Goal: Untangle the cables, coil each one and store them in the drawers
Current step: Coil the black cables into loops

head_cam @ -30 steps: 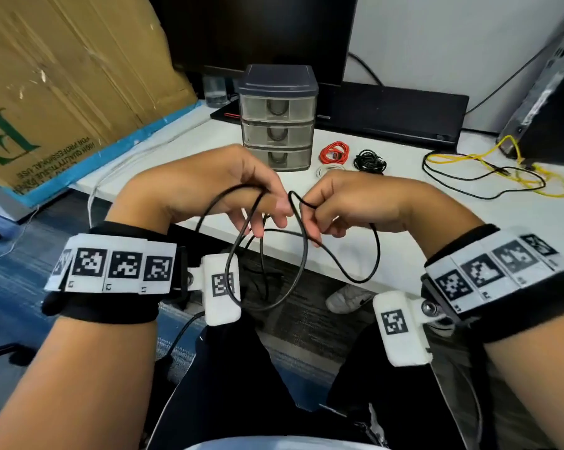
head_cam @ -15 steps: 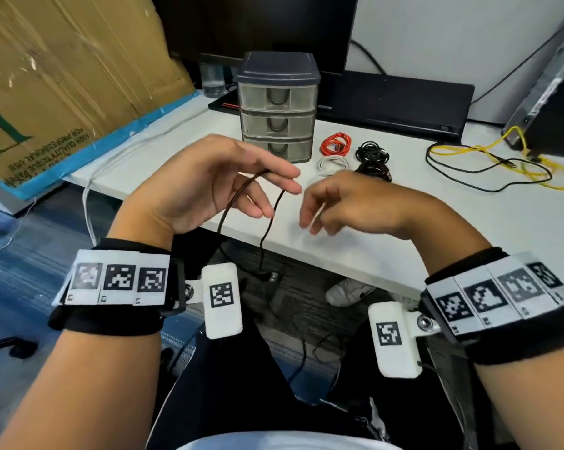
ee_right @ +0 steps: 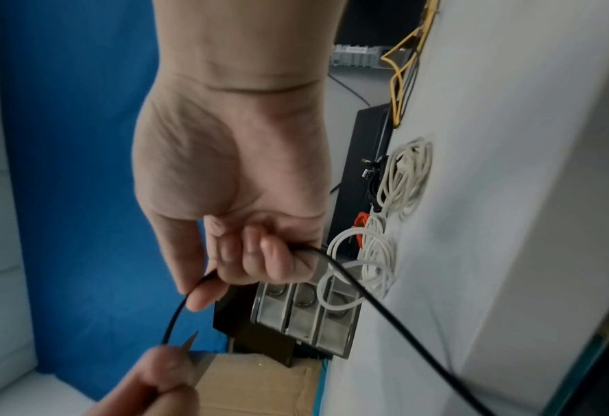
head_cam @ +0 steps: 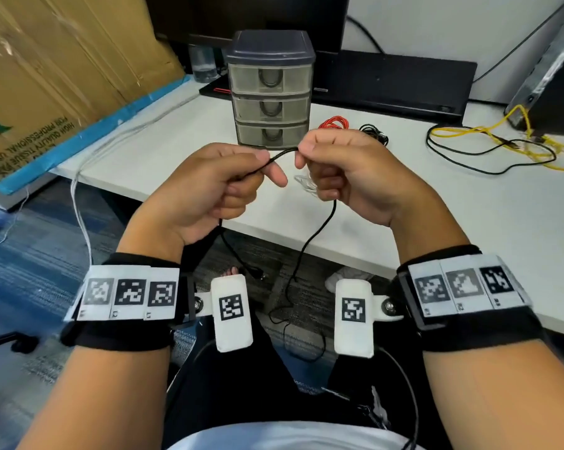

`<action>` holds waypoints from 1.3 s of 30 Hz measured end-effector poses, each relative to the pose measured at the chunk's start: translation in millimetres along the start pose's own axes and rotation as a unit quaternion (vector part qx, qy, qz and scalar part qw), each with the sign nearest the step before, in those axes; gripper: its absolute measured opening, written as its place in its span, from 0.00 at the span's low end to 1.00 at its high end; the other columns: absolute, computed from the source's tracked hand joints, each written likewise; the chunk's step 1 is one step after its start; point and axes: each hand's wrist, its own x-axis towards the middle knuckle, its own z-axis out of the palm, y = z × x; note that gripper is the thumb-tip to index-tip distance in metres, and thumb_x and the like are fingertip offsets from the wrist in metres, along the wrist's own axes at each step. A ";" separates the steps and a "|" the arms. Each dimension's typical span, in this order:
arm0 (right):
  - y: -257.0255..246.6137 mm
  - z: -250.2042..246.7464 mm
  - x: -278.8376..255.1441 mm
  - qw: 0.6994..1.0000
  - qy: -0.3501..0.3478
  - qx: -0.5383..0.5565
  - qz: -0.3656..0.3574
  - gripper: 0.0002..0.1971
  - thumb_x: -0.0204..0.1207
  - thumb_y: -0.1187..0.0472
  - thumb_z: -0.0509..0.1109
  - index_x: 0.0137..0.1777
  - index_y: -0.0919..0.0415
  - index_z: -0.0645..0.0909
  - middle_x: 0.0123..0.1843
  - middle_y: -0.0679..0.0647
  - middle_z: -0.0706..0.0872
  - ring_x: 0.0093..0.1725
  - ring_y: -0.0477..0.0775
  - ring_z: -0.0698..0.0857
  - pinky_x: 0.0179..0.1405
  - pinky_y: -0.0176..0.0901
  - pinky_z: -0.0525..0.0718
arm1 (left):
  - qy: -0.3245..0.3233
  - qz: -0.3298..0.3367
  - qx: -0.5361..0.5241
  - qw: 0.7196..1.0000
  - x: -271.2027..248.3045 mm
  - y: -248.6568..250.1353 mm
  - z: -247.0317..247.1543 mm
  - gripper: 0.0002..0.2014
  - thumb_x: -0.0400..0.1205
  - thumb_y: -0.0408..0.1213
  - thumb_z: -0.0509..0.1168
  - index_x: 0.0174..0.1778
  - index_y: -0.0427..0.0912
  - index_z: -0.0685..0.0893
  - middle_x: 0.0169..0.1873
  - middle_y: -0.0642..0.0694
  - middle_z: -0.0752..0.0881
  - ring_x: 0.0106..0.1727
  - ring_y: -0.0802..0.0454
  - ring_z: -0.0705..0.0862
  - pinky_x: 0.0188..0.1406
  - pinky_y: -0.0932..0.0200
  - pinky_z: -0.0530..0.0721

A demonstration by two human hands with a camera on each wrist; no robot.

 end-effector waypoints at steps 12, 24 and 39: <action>17.1 31.0 -10.8 0.981 -0.072 -0.177 0.029 0.18 0.91 0.58 0.61 0.45 0.71 0.82 0.24 0.42 0.67 0.24 0.41 0.64 0.24 0.31 0.65 | 0.119 0.094 -0.172 0.973 17.4 -2.9 14.9 0.19 0.93 0.35 0.52 0.73 0.29 0.80 0.29 0.51 0.76 0.24 0.60 0.62 0.18 0.68 0.62; -17.1 3.7 -15.3 0.969 0.084 -0.214 -0.093 0.15 0.88 0.58 0.67 0.40 0.62 0.85 0.20 0.39 0.73 0.21 0.40 0.70 0.24 0.26 0.66 | 0.083 0.087 0.035 0.992 14.0 -16.6 25.2 0.26 0.93 0.47 0.57 0.35 0.43 0.92 0.16 0.45 0.64 0.16 0.52 0.57 0.17 0.62 0.56; 0.6 13.9 -5.6 0.946 -0.055 -0.320 0.013 0.13 0.87 0.61 0.65 0.45 0.66 0.86 0.23 0.40 0.77 0.23 0.38 0.73 0.27 0.29 0.69 | 0.153 0.153 -0.079 0.973 27.7 -9.1 39.7 0.12 0.94 0.29 0.53 0.62 0.38 0.82 0.53 0.40 0.94 0.57 0.47 0.93 0.54 0.62 0.87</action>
